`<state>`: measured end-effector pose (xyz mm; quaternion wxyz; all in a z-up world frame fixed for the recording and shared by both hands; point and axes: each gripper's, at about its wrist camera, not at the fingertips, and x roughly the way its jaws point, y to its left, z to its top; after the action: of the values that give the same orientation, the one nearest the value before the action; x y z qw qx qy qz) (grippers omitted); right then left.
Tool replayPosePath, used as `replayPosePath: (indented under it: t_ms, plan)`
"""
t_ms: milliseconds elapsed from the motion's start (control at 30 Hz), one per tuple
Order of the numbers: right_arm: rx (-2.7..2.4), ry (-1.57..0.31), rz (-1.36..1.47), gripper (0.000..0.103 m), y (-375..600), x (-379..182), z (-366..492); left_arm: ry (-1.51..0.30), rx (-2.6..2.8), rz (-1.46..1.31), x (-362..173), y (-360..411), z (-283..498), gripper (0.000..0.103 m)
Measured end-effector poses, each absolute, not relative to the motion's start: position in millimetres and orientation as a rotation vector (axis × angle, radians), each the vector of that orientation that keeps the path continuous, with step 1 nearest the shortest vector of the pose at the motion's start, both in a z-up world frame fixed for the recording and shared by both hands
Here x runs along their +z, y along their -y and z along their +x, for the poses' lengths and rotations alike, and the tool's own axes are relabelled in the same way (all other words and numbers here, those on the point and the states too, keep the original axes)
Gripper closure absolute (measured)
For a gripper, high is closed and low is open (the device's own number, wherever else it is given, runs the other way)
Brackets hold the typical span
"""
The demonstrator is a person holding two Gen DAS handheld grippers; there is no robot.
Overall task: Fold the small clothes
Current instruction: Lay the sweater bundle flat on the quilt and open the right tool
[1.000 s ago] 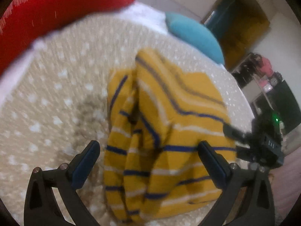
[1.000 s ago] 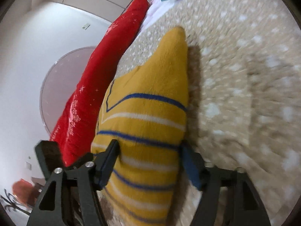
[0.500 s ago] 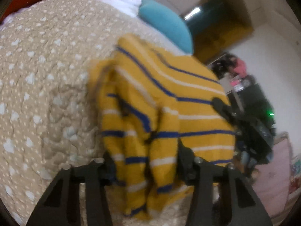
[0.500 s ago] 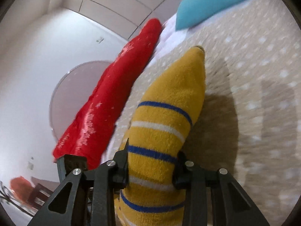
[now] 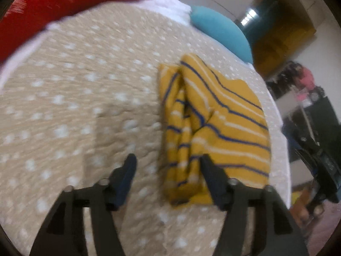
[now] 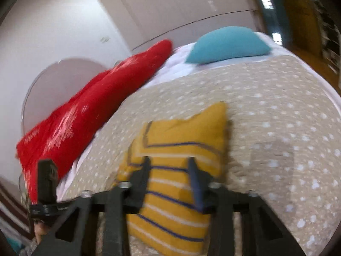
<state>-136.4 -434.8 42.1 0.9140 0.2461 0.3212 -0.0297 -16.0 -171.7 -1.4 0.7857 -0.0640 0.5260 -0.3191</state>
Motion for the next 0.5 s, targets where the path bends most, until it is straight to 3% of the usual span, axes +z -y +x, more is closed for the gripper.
replayPosePath:
  t_ms: [133, 200, 300, 500]
  plan:
    - [0.013, -0.820, 0.493, 0.081, 406.0, 2.1, -104.9, -1.022, -0.624, -0.089, 20.0, 135.2, -44.0, 0.031]
    - [-0.022, -0.881, 0.460, 0.081, 397.5, -20.8, -95.3, -0.935, -0.581, -0.055, 33.6, 123.3, -55.7, 0.021]
    - [-0.050, -0.854, 0.407, 0.081, 383.9, -7.3, -99.2, -0.779, -0.505, -0.028, 55.3, 102.4, -70.8, 0.008]
    - [-0.040, -0.793, 0.358, 0.081, 361.3, 23.2, -76.2, -0.563, -0.382, -0.028, 90.9, 75.6, -93.0, 0.000]
